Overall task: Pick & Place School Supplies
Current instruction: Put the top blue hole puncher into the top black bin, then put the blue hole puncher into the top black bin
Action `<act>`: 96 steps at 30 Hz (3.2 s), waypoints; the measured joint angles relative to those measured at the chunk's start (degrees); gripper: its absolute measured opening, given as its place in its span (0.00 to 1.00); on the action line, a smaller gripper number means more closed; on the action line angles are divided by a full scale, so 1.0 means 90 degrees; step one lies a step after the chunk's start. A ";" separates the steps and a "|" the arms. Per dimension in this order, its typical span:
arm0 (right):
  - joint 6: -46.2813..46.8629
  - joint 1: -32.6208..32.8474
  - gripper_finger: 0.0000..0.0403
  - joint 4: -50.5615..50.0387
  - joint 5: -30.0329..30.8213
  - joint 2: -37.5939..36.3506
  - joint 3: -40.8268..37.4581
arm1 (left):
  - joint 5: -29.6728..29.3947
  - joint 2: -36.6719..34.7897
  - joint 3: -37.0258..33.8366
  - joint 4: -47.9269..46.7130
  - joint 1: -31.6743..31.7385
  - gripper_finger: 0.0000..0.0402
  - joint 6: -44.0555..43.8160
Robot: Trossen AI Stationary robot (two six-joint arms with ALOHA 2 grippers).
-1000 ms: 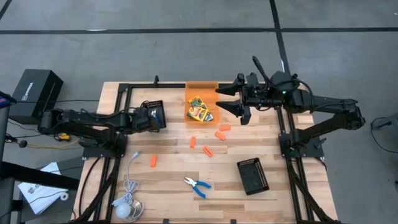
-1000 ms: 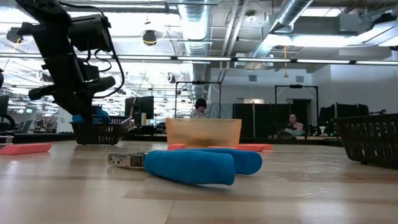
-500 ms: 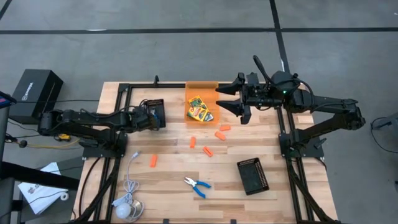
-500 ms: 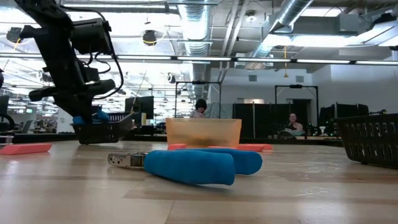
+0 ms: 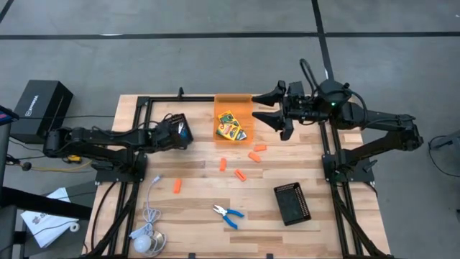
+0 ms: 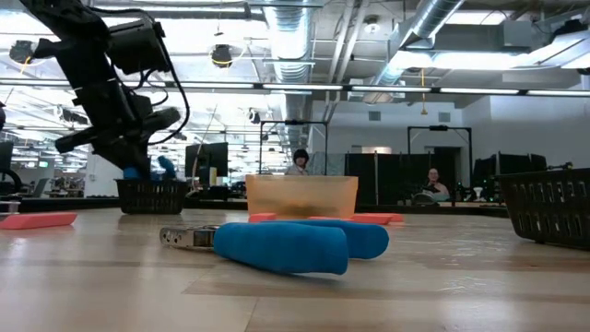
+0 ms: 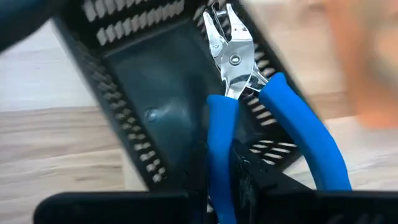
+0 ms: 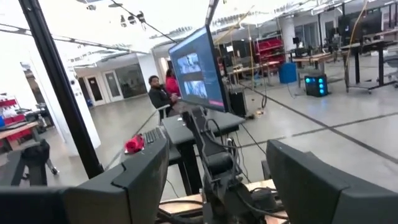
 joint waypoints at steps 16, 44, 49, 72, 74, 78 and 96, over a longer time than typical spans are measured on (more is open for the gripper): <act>0.0015 -0.0125 0.65 -0.0003 -0.0005 -0.0253 -0.0002 | -0.0263 -0.0350 0.0000 0.0228 0.0005 0.07 0.0190; 0.0006 -0.0270 0.65 -0.0057 -0.0328 -0.0300 -0.0002 | -0.0294 -0.0350 0.0005 0.0383 0.0442 0.07 0.0399; 0.0168 -0.0262 0.65 -0.0064 -0.0494 -0.0300 -0.0002 | -0.0313 -0.0350 0.0005 0.0377 0.0876 0.07 0.0746; 0.0167 -0.0092 0.65 -0.0020 -0.0495 -0.0300 -0.0002 | 0.0513 -0.0348 -0.0162 0.0351 0.1166 0.07 0.1161; 0.0166 -0.0092 0.65 -0.0018 -0.0495 -0.0300 -0.0002 | 0.0618 -0.0348 -0.0238 0.0353 0.1163 0.07 0.1147; 0.0168 -0.0102 0.65 -0.0018 -0.0494 -0.0300 -0.0002 | 0.0624 -0.0348 -0.0306 0.0390 0.1154 0.07 0.1128; 0.0162 -0.0165 0.65 -0.0018 -0.0493 -0.0298 -0.0002 | 0.0409 -0.0382 -0.0306 0.0764 0.1154 0.46 0.1079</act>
